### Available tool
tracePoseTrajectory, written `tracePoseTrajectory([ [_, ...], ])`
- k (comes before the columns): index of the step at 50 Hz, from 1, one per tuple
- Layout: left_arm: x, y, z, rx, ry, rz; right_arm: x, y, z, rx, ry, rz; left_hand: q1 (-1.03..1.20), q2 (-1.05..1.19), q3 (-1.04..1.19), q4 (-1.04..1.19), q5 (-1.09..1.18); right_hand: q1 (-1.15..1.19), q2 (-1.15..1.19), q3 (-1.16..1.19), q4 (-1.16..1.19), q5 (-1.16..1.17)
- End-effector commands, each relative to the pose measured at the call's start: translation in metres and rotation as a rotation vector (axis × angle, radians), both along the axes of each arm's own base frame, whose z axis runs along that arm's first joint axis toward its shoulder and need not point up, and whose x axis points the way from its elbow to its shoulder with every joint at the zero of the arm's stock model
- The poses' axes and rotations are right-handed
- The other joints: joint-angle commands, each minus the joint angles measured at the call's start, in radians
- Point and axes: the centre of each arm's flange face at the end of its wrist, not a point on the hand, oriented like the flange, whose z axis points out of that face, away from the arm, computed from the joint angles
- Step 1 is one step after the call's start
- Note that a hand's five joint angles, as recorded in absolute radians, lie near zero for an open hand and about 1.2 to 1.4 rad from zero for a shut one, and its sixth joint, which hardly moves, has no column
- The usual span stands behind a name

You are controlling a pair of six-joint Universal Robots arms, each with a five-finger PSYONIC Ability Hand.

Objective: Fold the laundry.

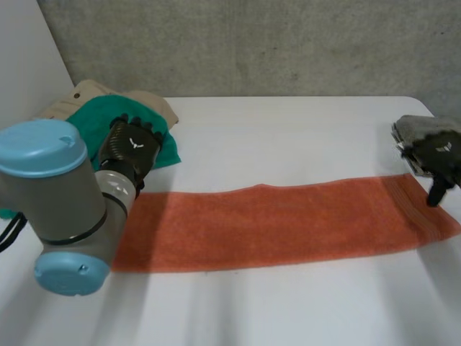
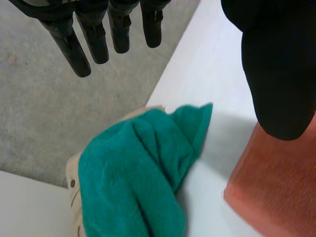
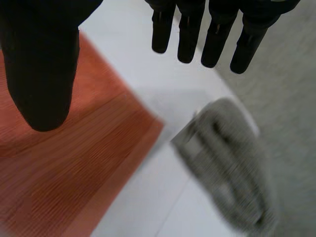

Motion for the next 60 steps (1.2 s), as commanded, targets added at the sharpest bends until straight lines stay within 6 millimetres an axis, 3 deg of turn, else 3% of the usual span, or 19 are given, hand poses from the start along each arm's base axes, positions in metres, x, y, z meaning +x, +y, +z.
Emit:
tracePoseTrajectory([
  [1,-0.009,0.018,-0.001,0.02,0.058,-0.067,-0.04,0.017,-0.024,0.105,-0.009,0.005,-0.019,-0.034,-0.032,-0.029,-0.048,0.11,0.116,0.111,0.11,0.103],
  [11,-0.01,0.021,-0.008,0.006,0.066,-0.077,-0.055,0.006,-0.061,0.025,0.041,0.0,-0.019,-0.034,-0.032,-0.029,-0.048,0.356,0.363,0.357,0.356,0.35],
  [13,-0.01,0.021,-0.008,0.005,0.067,-0.077,-0.056,0.002,-0.064,0.006,0.047,-0.002,-0.019,-0.034,-0.032,-0.029,-0.048,0.555,0.561,0.556,0.555,0.548],
  [14,-0.01,0.021,-0.007,0.005,0.067,-0.077,-0.058,-0.001,-0.066,-0.015,0.057,-0.008,-0.019,-0.034,-0.032,-0.029,-0.048,1.015,1.022,1.016,1.016,1.009],
  [20,-0.008,0.023,-0.005,0.001,0.069,-0.076,-0.073,-0.008,-0.066,-0.06,0.106,-0.11,-0.019,-0.034,-0.032,-0.029,-0.048,1.042,1.049,1.043,1.043,1.036],
  [23,-0.005,0.027,0.0,-0.009,0.075,-0.074,-0.098,-0.013,-0.056,-0.103,0.148,-0.201,-0.019,-0.034,-0.032,-0.029,-0.048,1.042,1.049,1.043,1.043,1.036],
  [25,-0.003,0.029,0.006,-0.021,0.081,-0.073,-0.124,-0.017,-0.032,-0.164,0.174,-0.273,-0.019,-0.034,-0.032,-0.029,-0.048,1.042,1.049,1.043,1.043,1.036],
  [28,-0.001,0.031,0.012,-0.036,0.089,-0.072,-0.139,-0.019,-0.004,-0.235,0.206,-0.306,-0.019,-0.034,-0.032,-0.029,-0.048,1.042,1.049,1.043,1.043,1.036],
  [31,0.0,0.031,0.016,-0.047,0.096,-0.071,-0.134,-0.02,0.002,-0.246,0.2,-0.294,-0.019,-0.034,-0.032,-0.029,-0.048,1.042,1.049,1.043,1.043,1.036],
  [35,0.001,0.032,0.021,-0.059,0.102,-0.07,-0.091,-0.018,0.015,-0.293,0.165,-0.181,-0.019,-0.034,-0.032,-0.029,-0.048,1.042,1.049,1.043,1.043,1.036],
  [36,0.001,0.032,0.023,-0.064,0.105,-0.069,-0.053,-0.012,0.029,-0.336,0.132,-0.084,-0.019,-0.034,-0.032,-0.029,-0.048,1.042,1.049,1.043,1.043,1.036],
  [39,0.002,0.032,0.026,-0.071,0.112,-0.067,-0.003,0.003,0.041,-0.38,0.08,0.047,-0.019,-0.034,-0.032,-0.029,-0.048,1.042,1.049,1.043,1.043,1.036],
  [40,0.003,0.032,0.028,-0.075,0.117,-0.062,0.03,0.016,0.045,-0.408,0.056,0.146,-0.019,-0.034,-0.032,-0.029,-0.048,1.042,1.049,1.043,1.043,1.036],
  [43,0.004,0.033,0.03,-0.077,0.125,-0.059,0.085,0.047,0.039,-0.419,0.015,0.322,-0.019,-0.034,-0.032,-0.029,-0.048,1.042,1.049,1.043,1.043,1.036],
  [44,0.005,0.034,0.03,-0.075,0.131,-0.058,0.113,0.069,0.034,-0.417,-0.005,0.423,-0.019,-0.034,-0.032,-0.029,-0.048,1.042,1.049,1.043,1.043,1.036],
  [47,0.006,0.037,0.028,-0.065,0.136,-0.059,0.163,0.119,0.023,-0.412,-0.05,0.632,-0.019,-0.034,-0.032,-0.029,-0.048,1.042,1.049,1.043,1.043,1.036],
  [50,0.007,0.039,0.025,-0.05,0.141,-0.06,0.191,0.155,0.011,-0.403,-0.07,0.758,-0.019,-0.034,-0.032,-0.029,-0.048,1.042,1.049,1.043,1.043,1.036],
  [54,0.008,0.042,0.019,-0.033,0.139,-0.062,0.229,0.206,-0.036,-0.314,-0.06,0.933,-0.019,-0.034,-0.032,-0.029,-0.048,1.042,1.049,1.043,1.043,1.036],
  [60,0.008,0.042,0.016,-0.023,0.135,-0.059,0.232,0.221,-0.055,-0.266,-0.027,0.929,-0.019,-0.034,-0.032,-0.029,-0.048,1.042,1.049,1.043,1.043,1.036],
])
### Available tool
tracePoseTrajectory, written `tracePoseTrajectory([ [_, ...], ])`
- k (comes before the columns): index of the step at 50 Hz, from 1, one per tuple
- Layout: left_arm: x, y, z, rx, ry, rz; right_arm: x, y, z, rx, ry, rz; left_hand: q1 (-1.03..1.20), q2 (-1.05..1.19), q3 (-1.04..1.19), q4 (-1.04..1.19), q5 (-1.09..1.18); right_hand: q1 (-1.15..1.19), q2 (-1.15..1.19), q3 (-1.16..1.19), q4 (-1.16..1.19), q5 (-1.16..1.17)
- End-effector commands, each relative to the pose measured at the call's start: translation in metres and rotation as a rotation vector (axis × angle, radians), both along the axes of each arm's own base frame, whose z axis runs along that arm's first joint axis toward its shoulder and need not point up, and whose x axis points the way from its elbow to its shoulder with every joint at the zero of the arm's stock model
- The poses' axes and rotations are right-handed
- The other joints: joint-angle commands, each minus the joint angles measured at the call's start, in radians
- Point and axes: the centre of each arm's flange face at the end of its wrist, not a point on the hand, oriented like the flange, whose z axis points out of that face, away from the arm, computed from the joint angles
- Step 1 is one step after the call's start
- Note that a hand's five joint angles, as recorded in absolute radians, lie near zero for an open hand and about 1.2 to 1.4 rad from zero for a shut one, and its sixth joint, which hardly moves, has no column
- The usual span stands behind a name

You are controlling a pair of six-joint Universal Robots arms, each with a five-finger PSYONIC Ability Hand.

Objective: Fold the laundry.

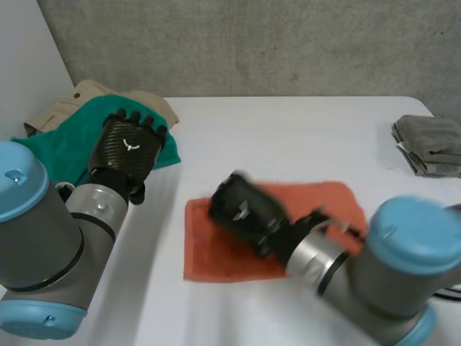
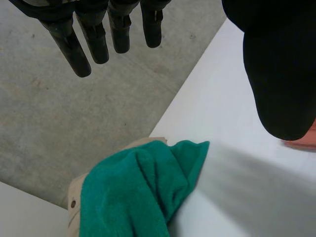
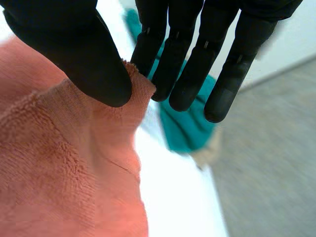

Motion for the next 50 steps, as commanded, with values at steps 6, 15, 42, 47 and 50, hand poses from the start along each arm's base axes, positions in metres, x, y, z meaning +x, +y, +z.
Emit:
tracePoseTrajectory([
  [6,-0.001,0.001,-0.003,0.007,-0.002,-0.009,-0.002,0.004,-0.01,0.07,0.008,-0.119,-0.019,-0.034,-0.032,-0.029,-0.048,-0.919,-1.002,-1.013,-1.022,-0.975],
  [15,-0.003,0.001,-0.002,0.003,0.001,-0.019,-0.071,-0.041,0.009,0.401,0.001,-0.532,-0.019,-0.034,-0.032,-0.029,-0.048,-0.919,-1.002,-1.013,-1.022,-0.975],
  [42,-0.004,0.008,0.001,-0.018,0.012,-0.031,-0.064,-0.063,0.047,0.181,-0.153,-0.488,-0.019,-0.034,-0.032,-0.029,-0.048,0.303,0.22,0.209,0.2,0.247],
  [47,-0.001,0.008,0.006,-0.029,0.021,-0.02,-0.007,0.0,0.036,0.184,-0.149,-0.156,-0.019,-0.034,-0.032,-0.029,-0.048,0.303,0.22,0.209,0.2,0.247],
  [50,0.002,0.007,0.003,-0.021,0.017,-0.009,0.016,0.035,0.006,0.256,-0.079,-0.022,-0.019,-0.034,-0.032,-0.029,-0.048,0.303,0.22,0.209,0.2,0.247],
])
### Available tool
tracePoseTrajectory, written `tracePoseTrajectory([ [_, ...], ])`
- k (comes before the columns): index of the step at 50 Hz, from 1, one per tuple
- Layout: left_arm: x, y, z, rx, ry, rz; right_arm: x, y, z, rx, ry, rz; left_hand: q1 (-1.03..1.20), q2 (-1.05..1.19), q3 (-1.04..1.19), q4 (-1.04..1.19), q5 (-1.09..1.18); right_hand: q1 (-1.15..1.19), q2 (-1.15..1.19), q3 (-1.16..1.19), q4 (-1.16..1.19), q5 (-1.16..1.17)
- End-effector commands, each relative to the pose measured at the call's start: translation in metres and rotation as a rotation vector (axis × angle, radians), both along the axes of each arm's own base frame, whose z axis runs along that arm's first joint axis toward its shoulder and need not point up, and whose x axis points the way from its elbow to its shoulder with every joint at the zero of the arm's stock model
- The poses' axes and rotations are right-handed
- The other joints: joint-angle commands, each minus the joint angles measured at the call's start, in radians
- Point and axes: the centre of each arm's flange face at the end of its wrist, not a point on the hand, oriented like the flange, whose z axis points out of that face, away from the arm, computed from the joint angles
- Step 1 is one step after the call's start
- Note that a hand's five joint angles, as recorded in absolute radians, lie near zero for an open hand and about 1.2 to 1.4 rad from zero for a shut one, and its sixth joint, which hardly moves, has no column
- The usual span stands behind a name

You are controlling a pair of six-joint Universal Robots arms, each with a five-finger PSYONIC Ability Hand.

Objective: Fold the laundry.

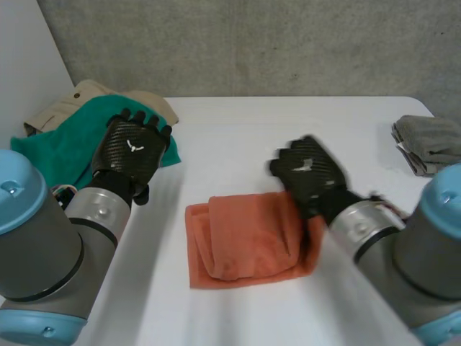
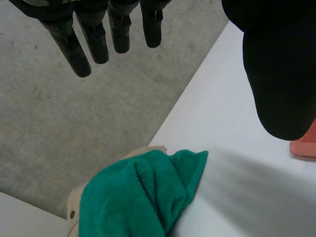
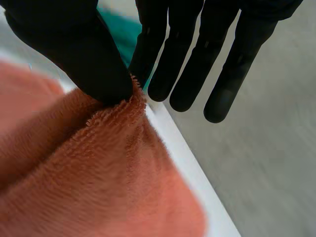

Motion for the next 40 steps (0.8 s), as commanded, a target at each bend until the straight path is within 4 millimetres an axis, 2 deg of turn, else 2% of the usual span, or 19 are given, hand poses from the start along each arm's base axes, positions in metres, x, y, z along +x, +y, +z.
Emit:
tracePoseTrajectory([
  [1,0.007,0.001,0.002,-0.001,0.003,0.02,0.083,0.103,-0.038,0.072,-0.003,0.485,-0.019,-0.034,-0.032,-0.029,-0.048,0.292,0.218,0.212,0.2,0.241],
  [3,0.008,0.002,-0.001,0.007,0.0,0.02,0.086,0.103,-0.049,0.124,0.011,0.478,-0.019,-0.034,-0.032,-0.029,-0.048,0.292,0.218,0.212,0.2,0.241],
  [5,0.008,0.002,-0.001,0.008,0.003,0.02,0.085,0.101,-0.048,0.143,0.013,0.472,-0.019,-0.034,-0.032,-0.029,-0.048,0.292,0.218,0.212,0.2,0.241],
  [6,0.007,0.003,-0.001,0.012,0.015,0.019,0.086,0.1,-0.044,0.161,0.001,0.467,-0.019,-0.034,-0.032,-0.029,-0.048,0.162,0.088,0.082,0.07,0.111],
  [7,0.006,0.002,0.0,0.013,0.026,0.018,0.087,0.1,-0.043,0.166,-0.007,0.462,-0.019,-0.034,-0.032,-0.029,-0.048,-0.066,-0.14,-0.146,-0.158,-0.117],
  [9,0.005,0.002,0.002,0.016,0.059,0.016,0.088,0.092,-0.036,0.182,-0.05,0.42,-0.019,-0.034,-0.032,-0.029,-0.048,-0.93,-1.004,-1.01,-1.022,-0.981],
  [12,0.002,-0.002,0.011,0.024,0.155,0.012,0.079,0.064,-0.02,0.185,-0.117,0.273,-0.019,-0.034,-0.032,-0.029,-0.048,-0.93,-1.004,-1.01,-1.022,-0.981],
  [13,-0.002,-0.003,0.015,0.033,0.205,0.005,0.065,0.04,-0.007,0.191,-0.179,0.13,-0.019,-0.034,-0.032,-0.029,-0.048,-0.93,-1.004,-1.01,-1.022,-0.981],
  [15,-0.007,-0.002,0.019,0.042,0.262,-0.009,0.048,0.019,0.003,0.225,-0.249,-0.011,-0.019,-0.034,-0.032,-0.029,-0.048,-0.93,-1.004,-1.01,-1.022,-0.981],
  [18,-0.026,0.006,0.02,0.096,0.364,-0.067,0.037,0.012,0.005,0.291,-0.276,-0.07,-0.019,-0.034,-0.032,-0.029,-0.048,-0.93,-1.004,-1.01,-1.022,-0.981],
  [20,-0.043,0.015,0.022,0.135,0.433,-0.119,0.035,0.014,0.005,0.368,-0.267,-0.072,-0.019,-0.034,-0.032,-0.029,-0.048,-0.93,-1.004,-1.01,-1.022,-0.981],
  [22,-0.05,0.02,0.018,0.172,0.46,-0.137,0.033,0.015,0.006,0.412,-0.254,-0.067,-0.019,-0.034,-0.032,-0.029,-0.048,-0.93,-1.004,-1.01,-1.022,-0.981],
  [26,-0.063,0.025,-0.005,0.297,0.477,-0.144,0.029,0.009,0.008,0.485,-0.232,-0.07,-0.019,-0.034,-0.032,-0.029,-0.048,-0.93,-1.004,-1.01,-1.022,-0.981],
  [27,-0.067,0.025,-0.018,0.348,0.46,-0.132,0.027,0.003,0.004,0.52,-0.229,-0.081,-0.019,-0.034,-0.032,-0.029,-0.048,-0.93,-1.004,-1.01,-1.022,-0.981],
  [30,-0.071,0.028,-0.041,0.429,0.411,-0.111,0.03,-0.004,-0.007,0.578,-0.23,-0.095,-0.019,-0.034,-0.032,-0.029,-0.048,-0.93,-1.004,-1.01,-1.022,-0.981],
  [31,-0.071,0.03,-0.056,0.48,0.362,-0.084,0.033,-0.007,-0.014,0.61,-0.233,-0.096,-0.019,-0.034,-0.032,-0.029,-0.048,-0.93,-1.004,-1.01,-1.022,-0.981],
  [34,-0.065,0.031,-0.08,0.543,0.29,-0.003,0.037,-0.008,-0.026,0.663,-0.205,-0.08,-0.019,-0.034,-0.032,-0.029,-0.048,-0.93,-1.004,-1.01,-1.022,-0.981],
  [40,-0.052,0.028,-0.096,0.554,0.22,0.106,0.041,-0.011,-0.048,0.711,-0.154,-0.077,-0.019,-0.034,-0.032,-0.029,-0.048,-0.93,-1.004,-1.01,-1.022,-0.981],
])
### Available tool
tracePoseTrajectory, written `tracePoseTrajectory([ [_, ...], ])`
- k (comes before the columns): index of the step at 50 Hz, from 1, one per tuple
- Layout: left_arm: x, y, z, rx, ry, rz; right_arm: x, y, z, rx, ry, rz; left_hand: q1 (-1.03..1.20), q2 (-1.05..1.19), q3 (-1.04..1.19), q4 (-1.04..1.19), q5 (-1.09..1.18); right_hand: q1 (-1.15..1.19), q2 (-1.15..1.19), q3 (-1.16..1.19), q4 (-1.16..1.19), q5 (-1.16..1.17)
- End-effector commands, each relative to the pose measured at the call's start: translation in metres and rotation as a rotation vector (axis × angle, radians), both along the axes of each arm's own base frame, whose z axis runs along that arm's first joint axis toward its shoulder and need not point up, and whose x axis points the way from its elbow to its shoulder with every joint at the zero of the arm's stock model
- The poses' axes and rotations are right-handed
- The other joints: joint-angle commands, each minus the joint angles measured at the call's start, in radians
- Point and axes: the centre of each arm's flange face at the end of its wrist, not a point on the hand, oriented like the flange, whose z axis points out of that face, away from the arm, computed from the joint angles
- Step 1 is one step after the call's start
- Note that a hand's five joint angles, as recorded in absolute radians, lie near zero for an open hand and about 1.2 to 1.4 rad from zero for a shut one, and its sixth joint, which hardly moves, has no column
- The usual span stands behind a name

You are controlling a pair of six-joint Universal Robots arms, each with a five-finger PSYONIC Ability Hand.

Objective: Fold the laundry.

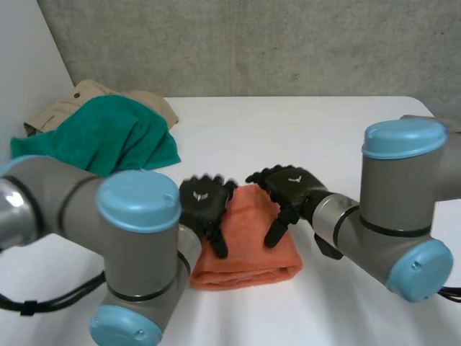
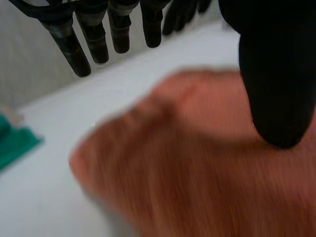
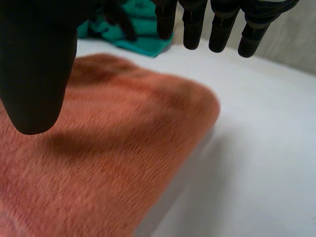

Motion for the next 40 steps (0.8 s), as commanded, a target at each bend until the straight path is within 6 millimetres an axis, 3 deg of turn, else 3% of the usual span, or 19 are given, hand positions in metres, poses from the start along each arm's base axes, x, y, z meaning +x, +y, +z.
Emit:
tracePoseTrajectory([
  [1,0.015,-0.004,-0.022,0.043,-0.122,0.095,0.005,-0.005,-0.029,0.057,0.058,0.033,-0.019,-0.034,-0.032,-0.029,-0.048,-0.046,-0.038,-0.035,-0.03,-0.04],
  [6,0.015,-0.001,-0.022,0.043,-0.132,0.083,0.005,-0.007,-0.039,0.001,0.154,0.063,-0.019,-0.034,-0.032,-0.029,-0.048,-0.046,-0.038,-0.035,-0.03,-0.04],
  [15,0.012,-0.003,-0.009,-0.021,-0.168,0.05,-0.003,-0.012,-0.018,-0.127,0.211,0.015,-0.019,-0.034,-0.032,-0.029,-0.048,-0.046,-0.038,-0.035,-0.03,-0.04],
  [19,0.008,-0.009,0.032,-0.125,-0.097,0.05,-0.003,-0.006,-0.005,-0.199,0.182,0.003,-0.019,-0.034,-0.032,-0.029,-0.048,-0.046,-0.038,-0.035,-0.03,-0.04],
  [20,0.006,-0.01,0.049,-0.163,-0.064,0.048,-0.005,0.004,0.009,-0.255,0.161,0.003,-0.019,-0.034,-0.032,-0.029,-0.048,-0.046,-0.038,-0.035,-0.03,-0.04],
  [23,0.0,-0.012,0.081,-0.232,0.018,0.005,-0.009,0.024,0.023,-0.361,0.146,0.029,-0.019,-0.034,-0.032,-0.029,-0.048,-0.046,-0.038,-0.035,-0.03,-0.04],
  [27,-0.009,-0.018,0.109,-0.287,0.096,-0.128,-0.016,0.051,0.006,-0.403,0.178,0.081,-0.019,-0.034,-0.032,-0.029,-0.048,-0.046,-0.038,-0.035,-0.03,-0.04],
  [30,-0.015,-0.02,0.12,-0.301,0.125,-0.275,-0.016,0.076,-0.016,-0.38,0.201,0.139,-0.019,-0.034,-0.032,-0.029,-0.048,-0.046,-0.038,-0.035,-0.03,-0.04],
  [33,-0.023,-0.011,0.124,-0.273,0.152,-0.45,-0.014,0.095,-0.031,-0.38,0.199,0.183,-0.019,-0.034,-0.032,-0.029,-0.048,-0.046,-0.038,-0.035,-0.03,-0.04],
  [36,-0.027,-0.001,0.13,-0.243,0.179,-0.581,-0.013,0.1,-0.041,-0.403,0.18,0.192,-0.019,-0.034,-0.032,-0.029,-0.048,-0.046,-0.038,-0.035,-0.03,-0.04],
  [40,-0.029,0.0,0.128,-0.223,0.181,-0.62,-0.006,0.098,-0.062,-0.427,0.168,0.197,-0.019,-0.034,-0.032,-0.029,-0.048,-0.046,-0.038,-0.035,-0.03,-0.04],
])
